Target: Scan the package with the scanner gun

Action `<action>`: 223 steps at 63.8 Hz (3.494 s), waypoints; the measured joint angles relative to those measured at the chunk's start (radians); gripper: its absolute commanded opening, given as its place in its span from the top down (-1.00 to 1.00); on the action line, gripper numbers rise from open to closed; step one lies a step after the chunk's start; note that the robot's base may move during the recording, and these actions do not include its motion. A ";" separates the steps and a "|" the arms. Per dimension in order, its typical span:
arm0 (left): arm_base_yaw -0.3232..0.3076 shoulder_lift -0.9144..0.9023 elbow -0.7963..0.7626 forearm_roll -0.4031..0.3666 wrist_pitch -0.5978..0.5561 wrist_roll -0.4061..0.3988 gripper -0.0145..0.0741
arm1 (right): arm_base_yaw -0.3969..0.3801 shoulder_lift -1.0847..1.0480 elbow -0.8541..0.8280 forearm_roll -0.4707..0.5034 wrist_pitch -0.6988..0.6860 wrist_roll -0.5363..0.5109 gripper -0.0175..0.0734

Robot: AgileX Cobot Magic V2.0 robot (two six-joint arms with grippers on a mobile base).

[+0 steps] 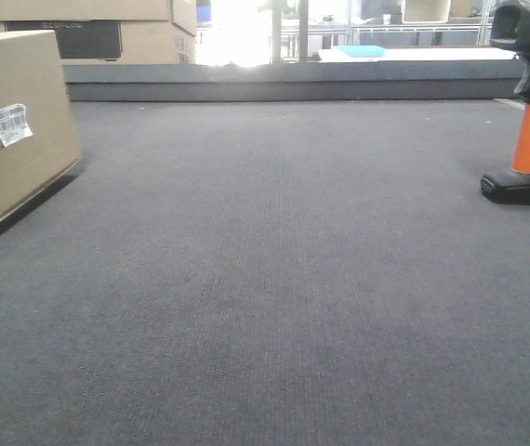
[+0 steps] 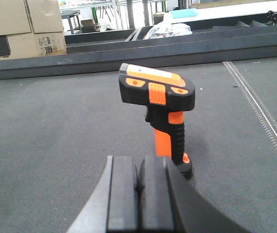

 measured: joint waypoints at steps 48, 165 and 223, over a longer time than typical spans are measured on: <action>0.000 -0.005 -0.084 0.021 0.047 -0.032 -0.55 | 0.000 0.000 0.000 0.000 0.000 0.000 0.97; 0.000 -1.303 0.724 -0.140 -0.580 -0.038 0.92 | 0.000 -0.386 -0.099 -0.002 0.364 0.000 0.97; 0.000 -1.330 0.724 -0.140 -0.576 -0.038 0.92 | 0.000 -0.490 0.097 -0.016 0.257 -0.206 0.97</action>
